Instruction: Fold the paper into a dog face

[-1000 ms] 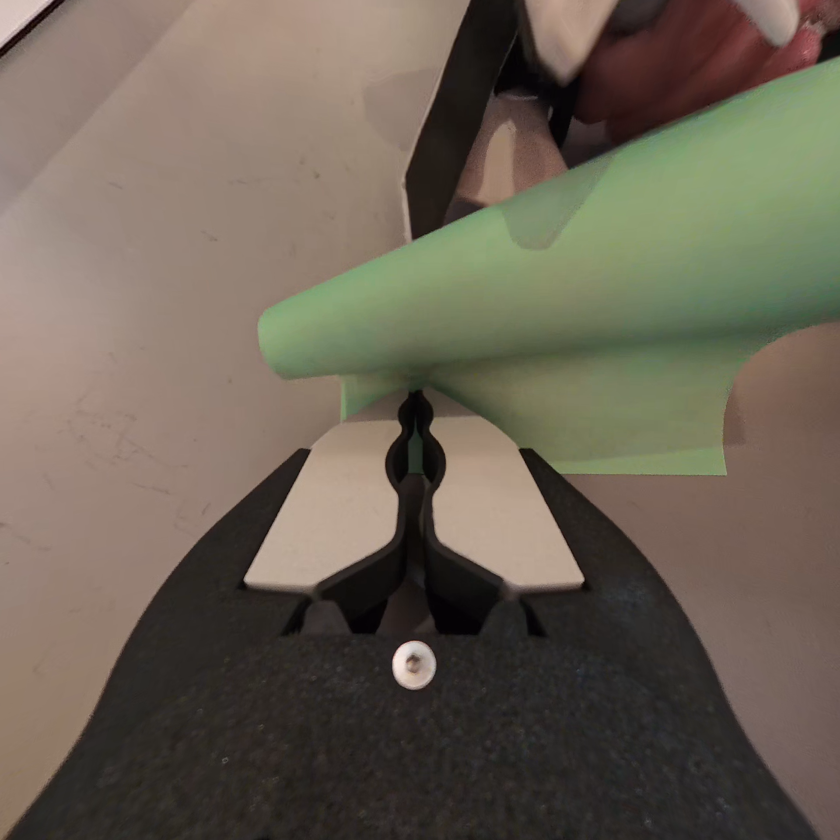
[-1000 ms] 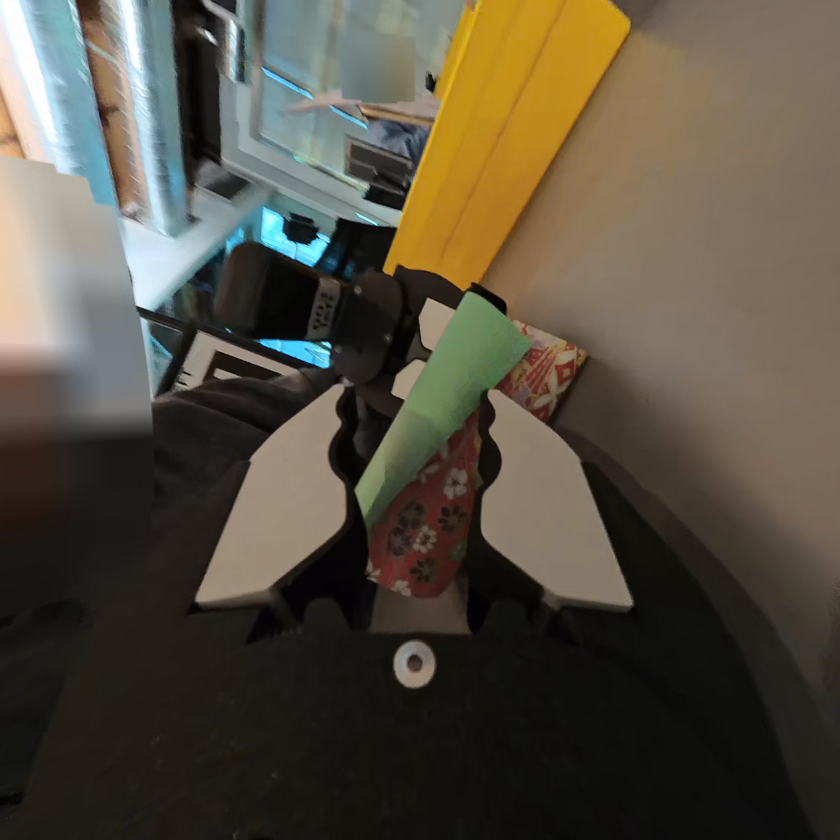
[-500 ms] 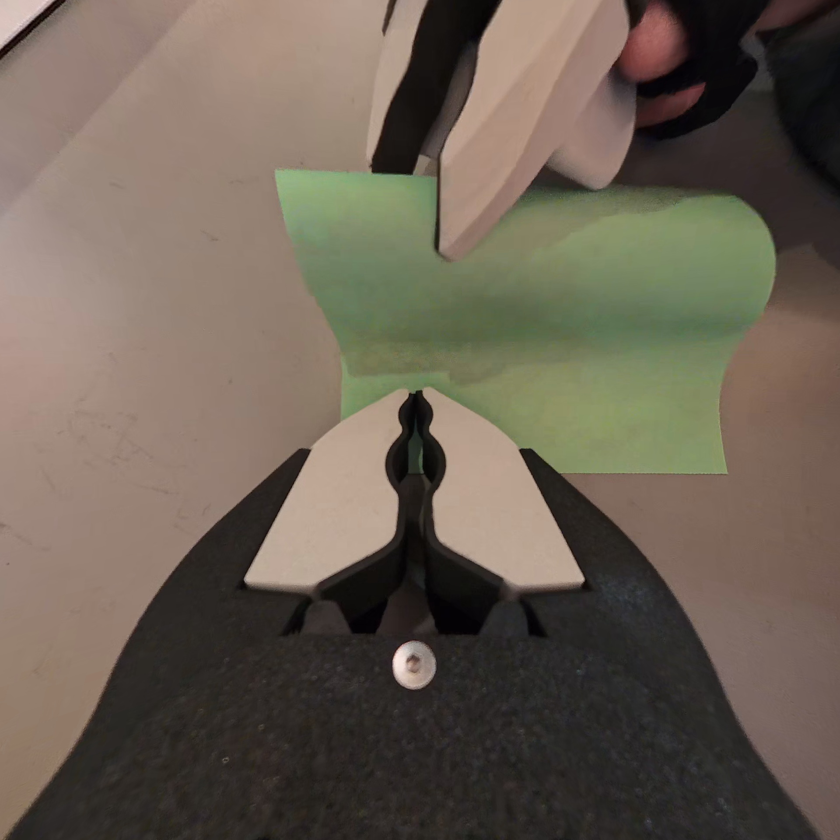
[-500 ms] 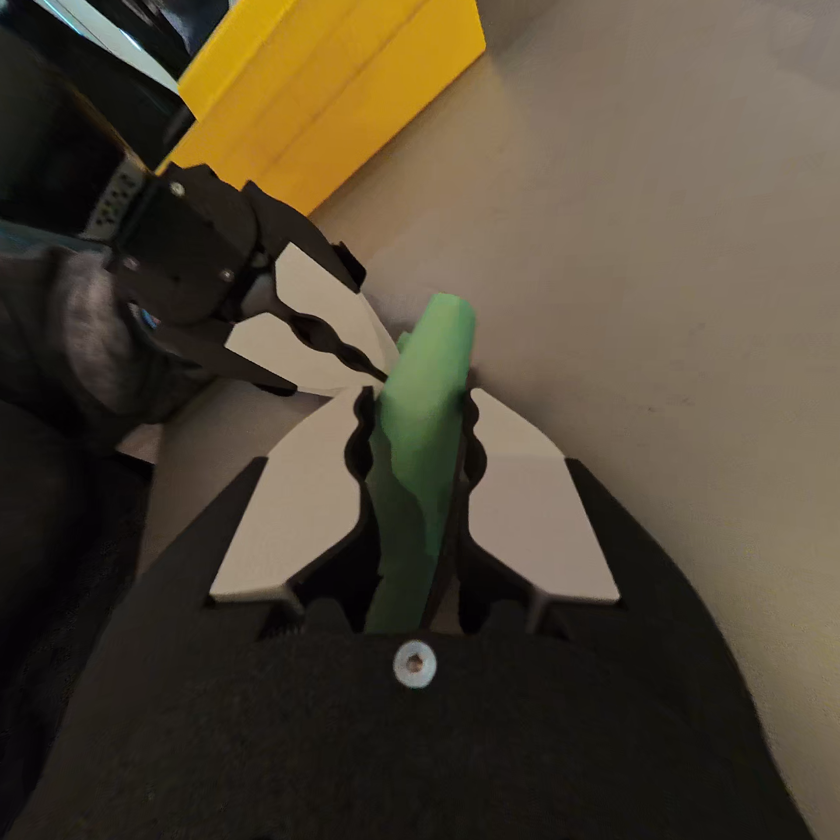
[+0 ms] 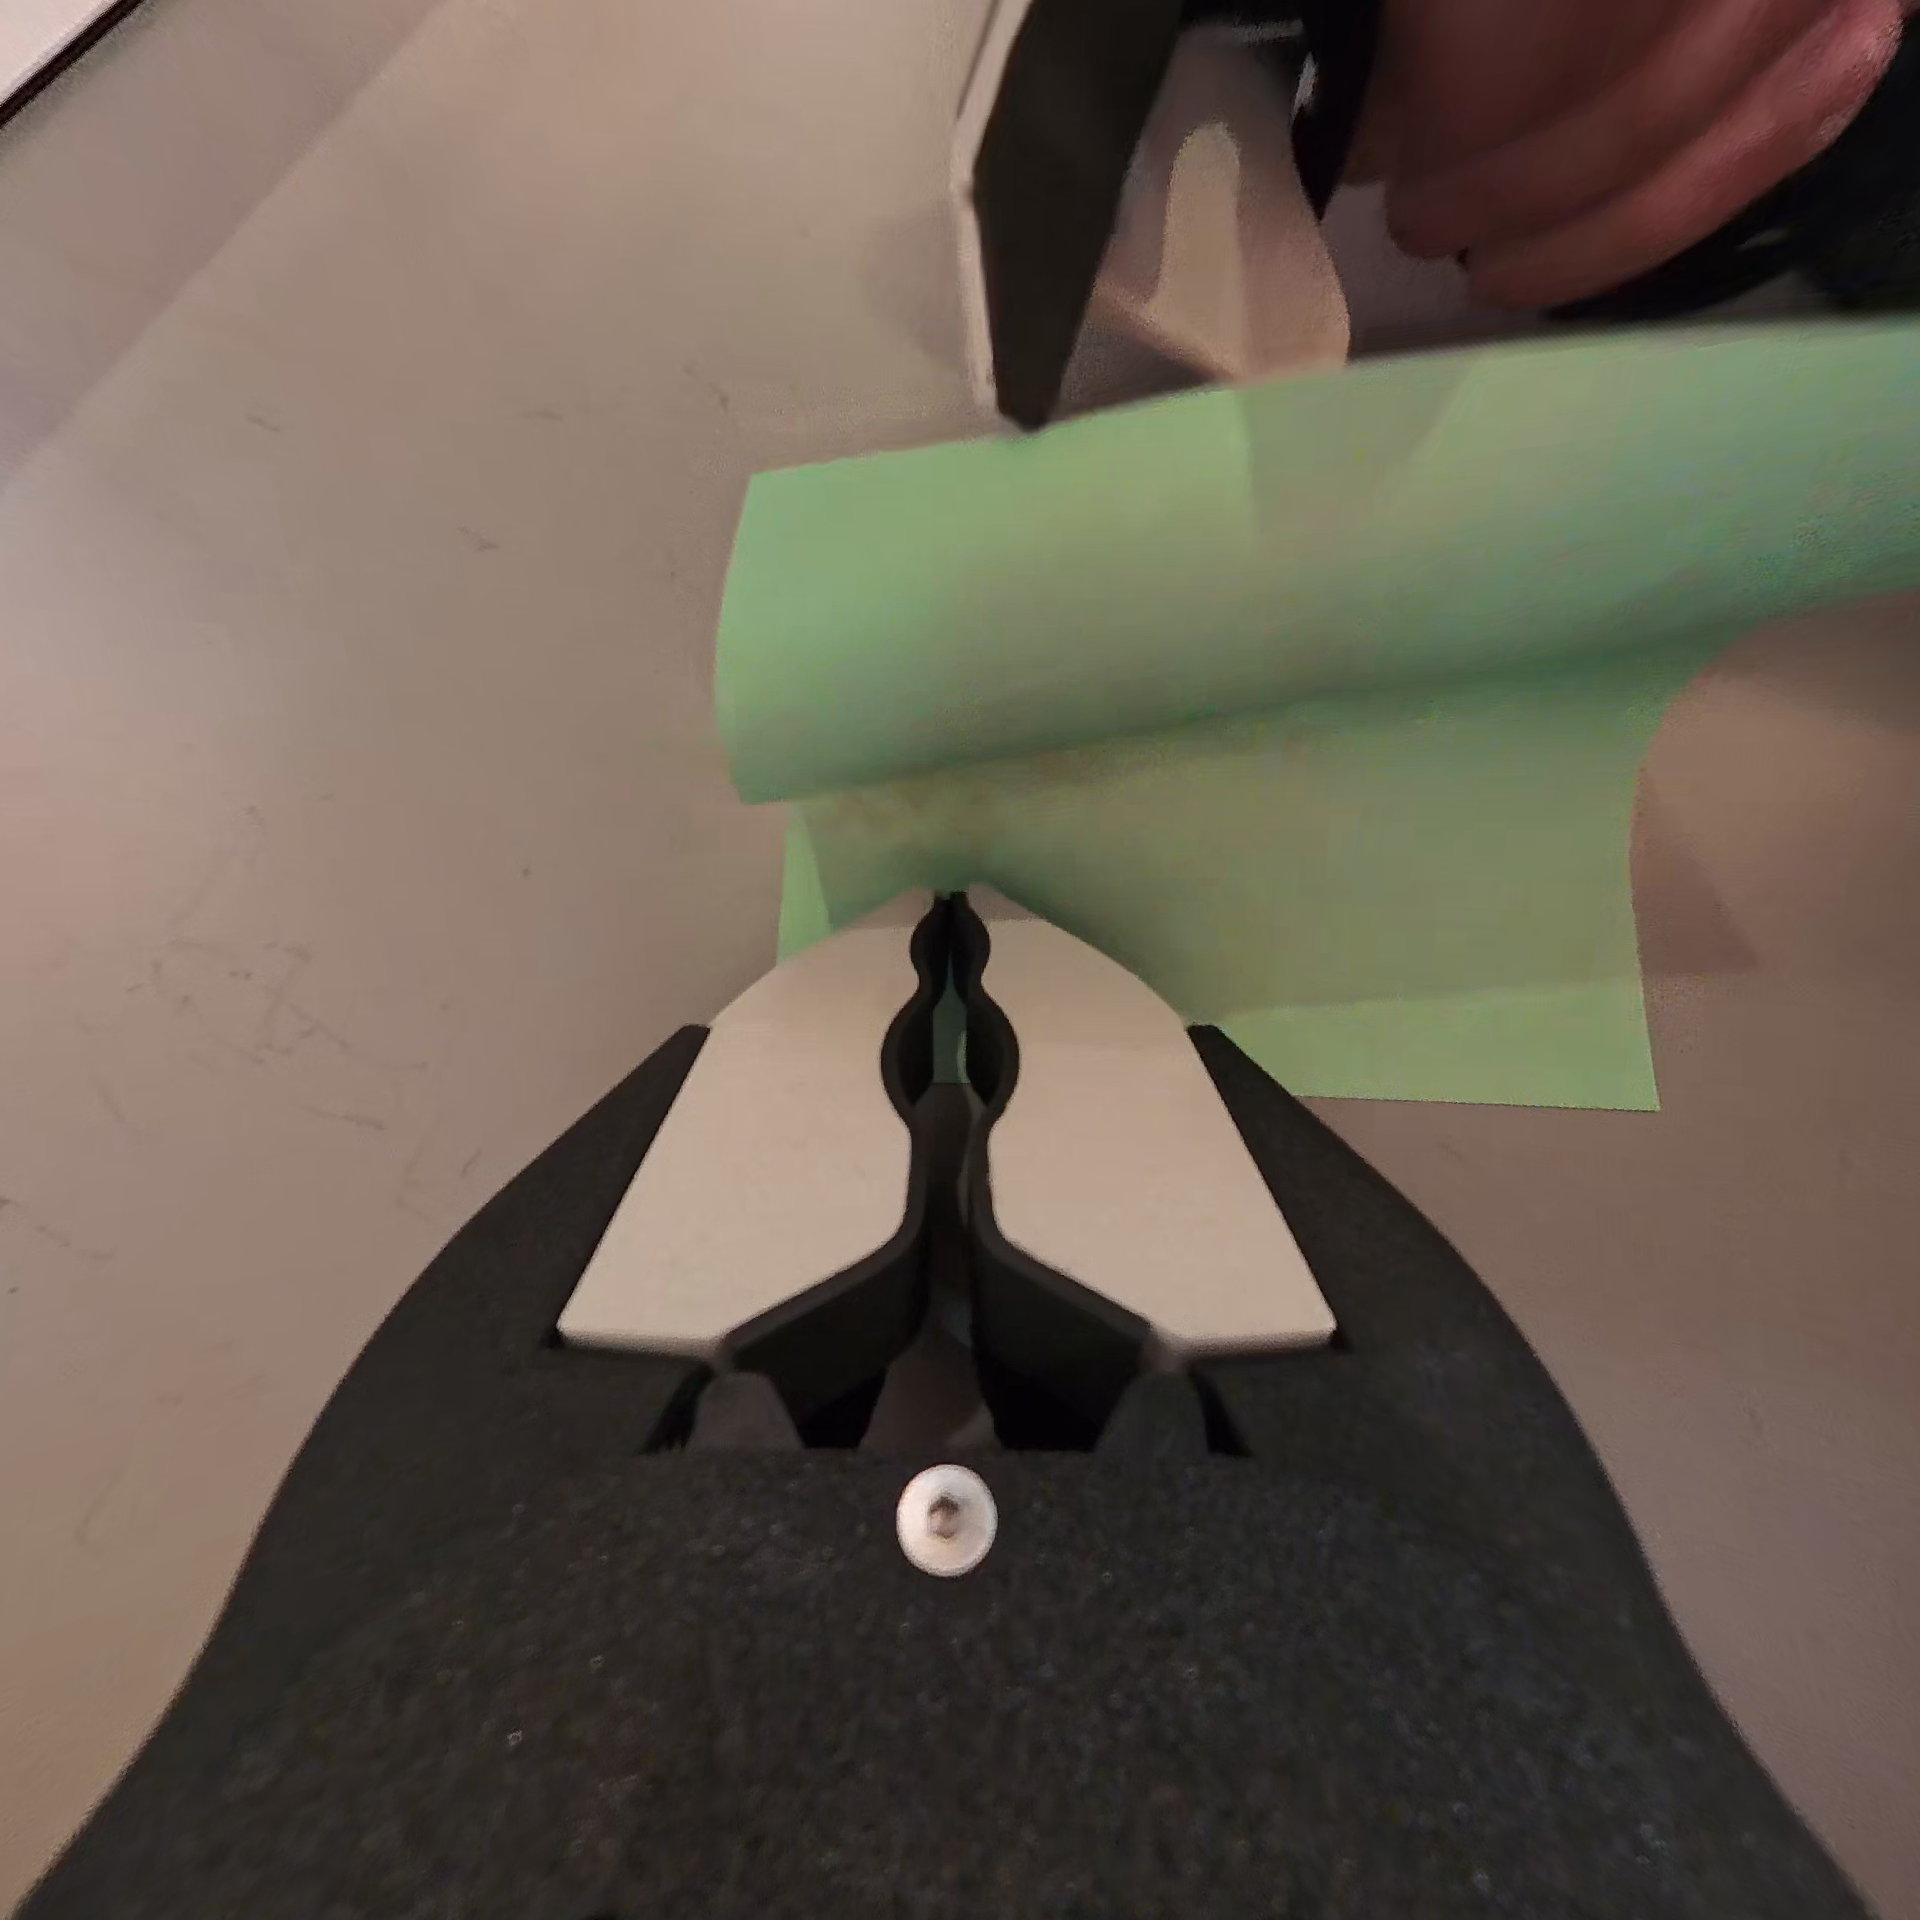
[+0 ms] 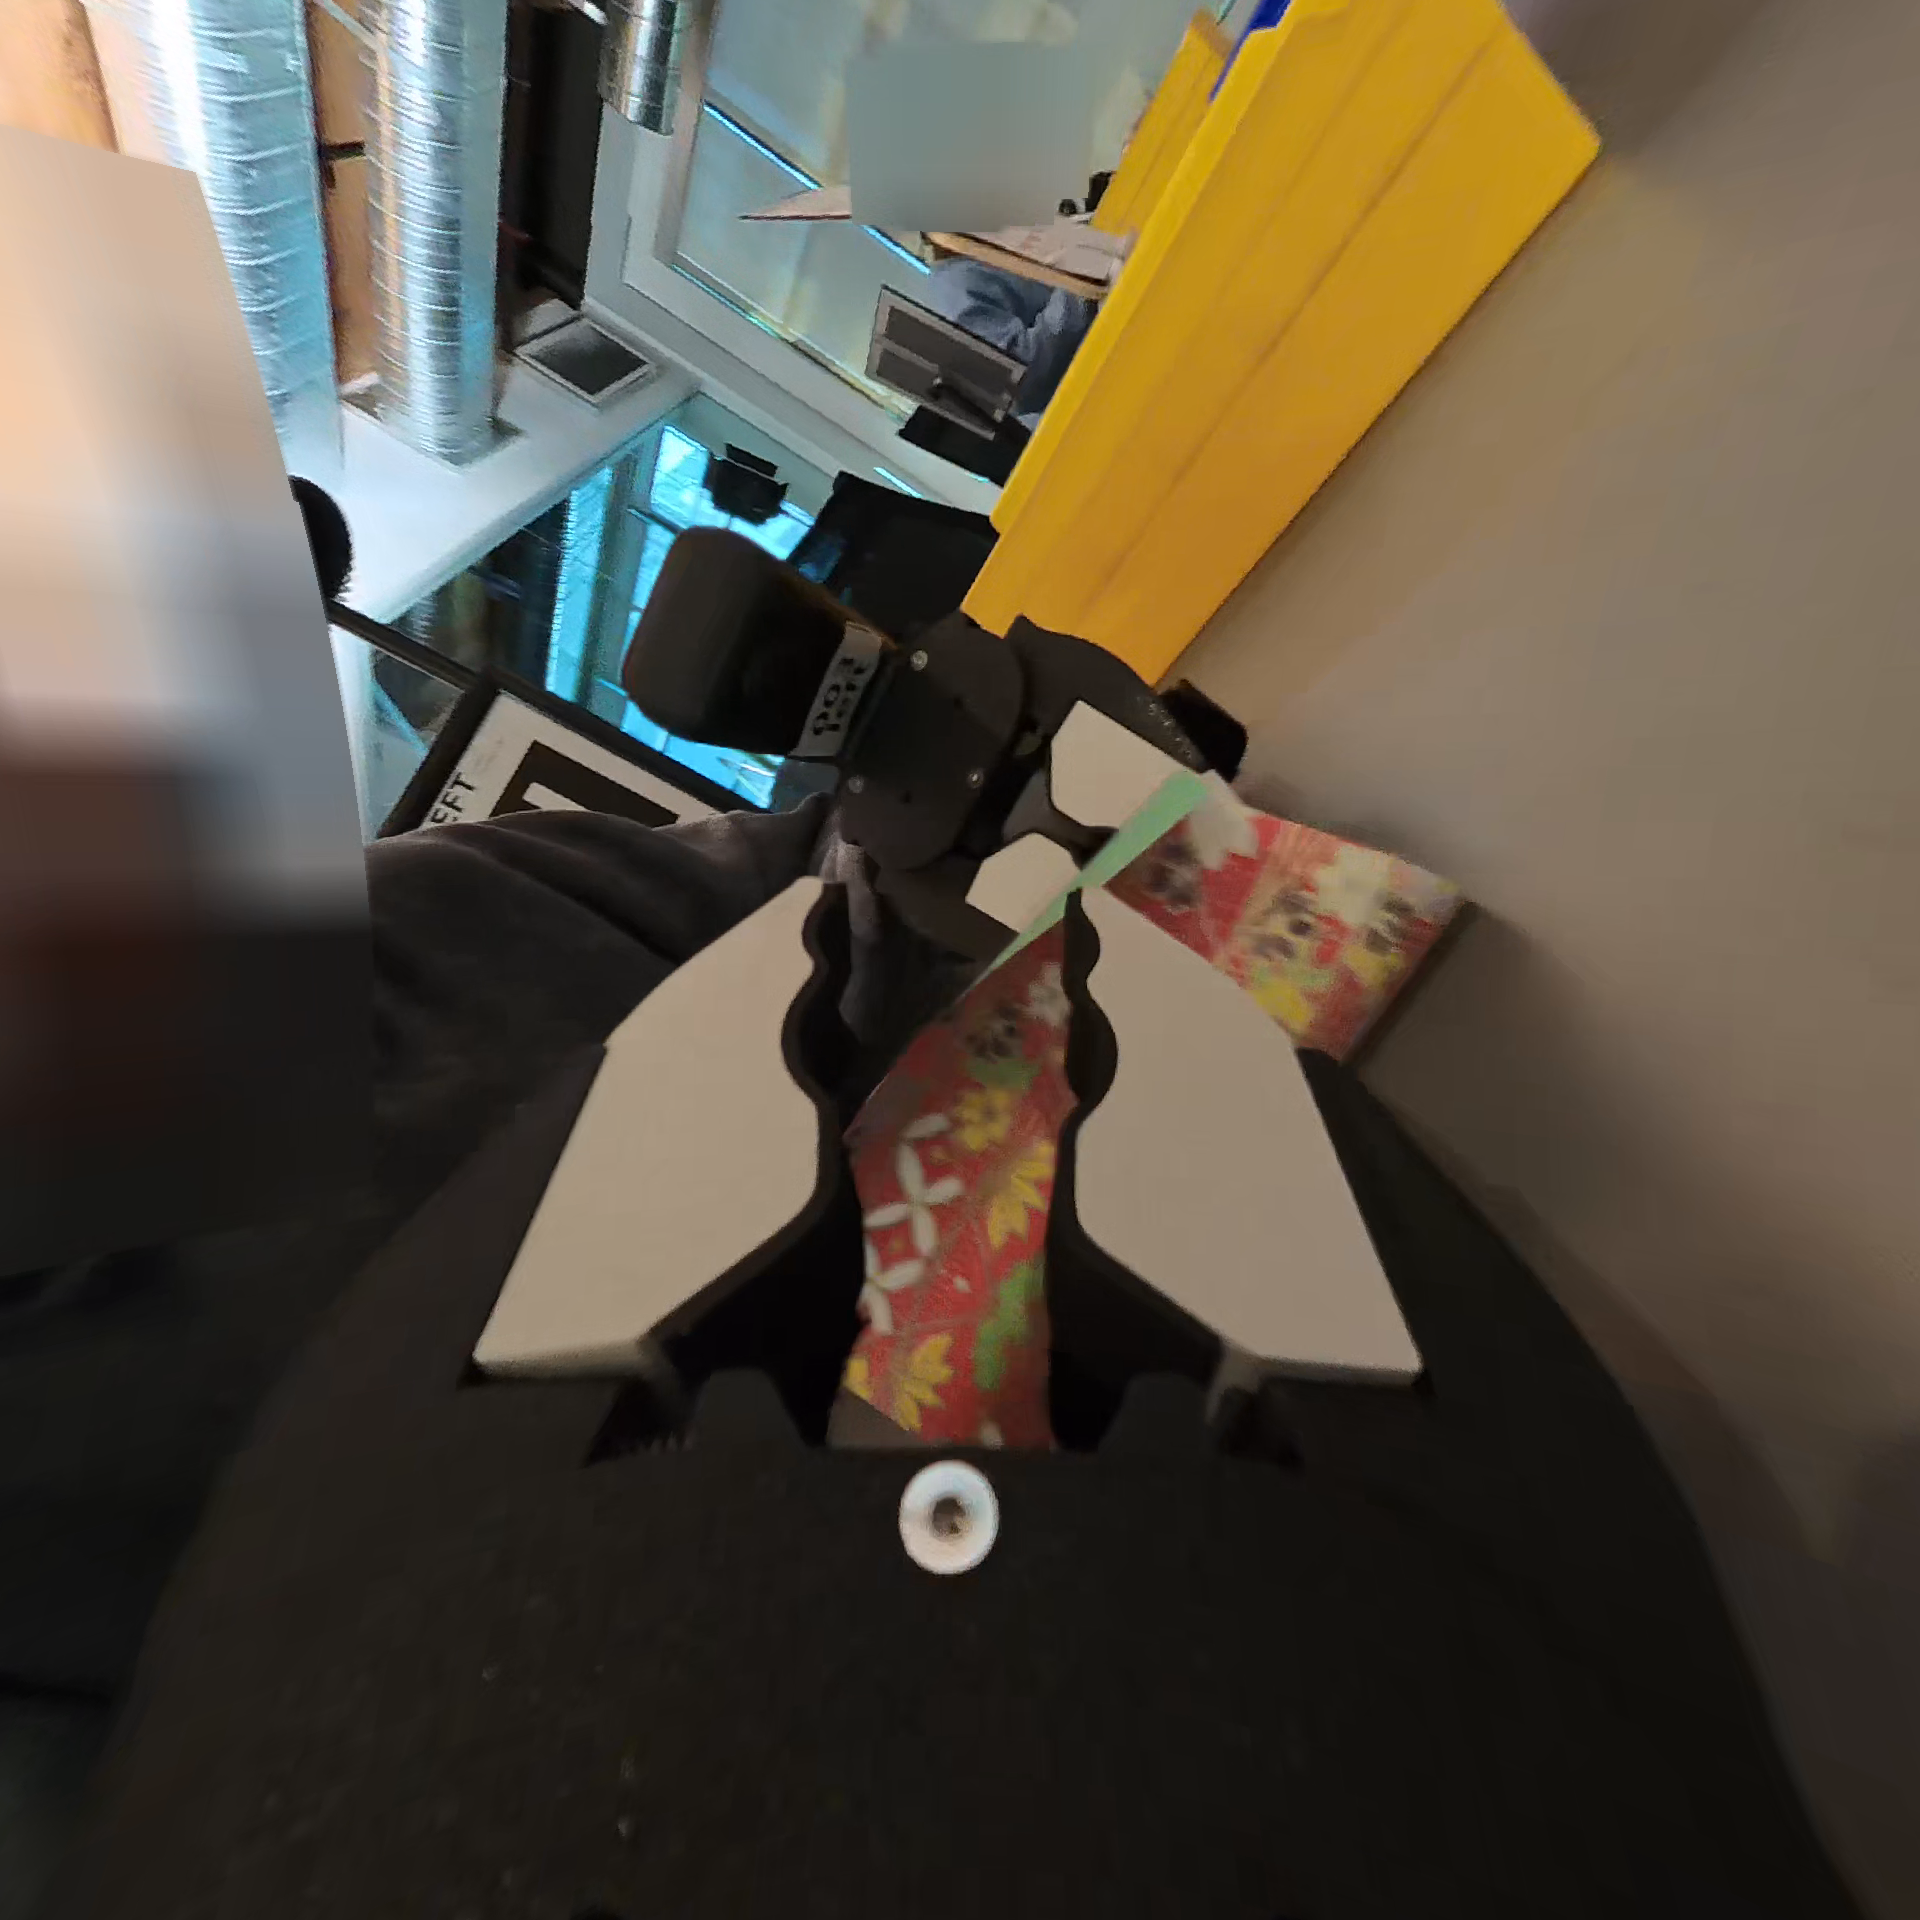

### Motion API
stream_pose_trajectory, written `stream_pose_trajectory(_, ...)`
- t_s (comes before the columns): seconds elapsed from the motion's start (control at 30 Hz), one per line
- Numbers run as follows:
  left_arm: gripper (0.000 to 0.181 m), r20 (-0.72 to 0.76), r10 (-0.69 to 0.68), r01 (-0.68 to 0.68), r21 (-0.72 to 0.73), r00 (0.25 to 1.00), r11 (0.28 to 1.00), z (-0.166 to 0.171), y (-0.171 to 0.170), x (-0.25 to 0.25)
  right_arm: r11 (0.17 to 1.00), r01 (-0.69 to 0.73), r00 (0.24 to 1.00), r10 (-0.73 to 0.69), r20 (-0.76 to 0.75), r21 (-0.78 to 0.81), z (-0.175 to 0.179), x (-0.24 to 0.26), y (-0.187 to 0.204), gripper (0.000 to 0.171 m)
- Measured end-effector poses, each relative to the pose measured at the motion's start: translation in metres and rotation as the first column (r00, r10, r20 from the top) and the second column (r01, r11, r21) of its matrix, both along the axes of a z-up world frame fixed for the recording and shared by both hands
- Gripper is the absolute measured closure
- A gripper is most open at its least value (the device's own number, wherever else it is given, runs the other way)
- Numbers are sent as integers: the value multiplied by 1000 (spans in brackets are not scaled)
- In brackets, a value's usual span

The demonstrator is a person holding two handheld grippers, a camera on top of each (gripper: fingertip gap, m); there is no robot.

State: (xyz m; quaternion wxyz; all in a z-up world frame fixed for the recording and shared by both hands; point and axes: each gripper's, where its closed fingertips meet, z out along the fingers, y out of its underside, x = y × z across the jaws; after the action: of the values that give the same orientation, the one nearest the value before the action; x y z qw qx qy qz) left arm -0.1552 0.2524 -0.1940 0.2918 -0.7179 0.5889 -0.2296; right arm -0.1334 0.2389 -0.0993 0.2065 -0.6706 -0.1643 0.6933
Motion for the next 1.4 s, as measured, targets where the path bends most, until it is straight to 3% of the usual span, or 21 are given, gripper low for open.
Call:
stream_pose_trajectory(0.07,181,-1,-1,1,1,1000,1000,0,0,0,999,-19,999,18,27,34,-5,-2,-2,133)
stream_pose_trajectory(0.17,181,-3,-2,2,4,1000,1000,0,0,0,967,-12,954,-65,294,253,-34,2,6,132)
stream_pose_trajectory(0.23,181,-4,-3,3,6,1000,1000,0,-1,-1,956,-45,930,-67,363,291,-43,5,5,131)
stream_pose_trajectory(0.63,181,-4,-5,5,5,1000,1000,0,-1,-1,976,51,912,-131,388,209,-39,24,14,119)
stream_pose_trajectory(0.9,181,-3,-7,7,3,1000,1000,0,-1,-1,988,133,861,-152,485,74,-61,53,39,145)
stream_pose_trajectory(1.13,181,-3,-8,8,3,1000,1000,0,-1,-1,998,43,799,-58,599,40,-69,56,49,160)
stream_pose_trajectory(1.4,181,-2,-6,6,1,1000,1000,0,-1,-1,995,36,708,-89,700,90,-78,71,42,148)
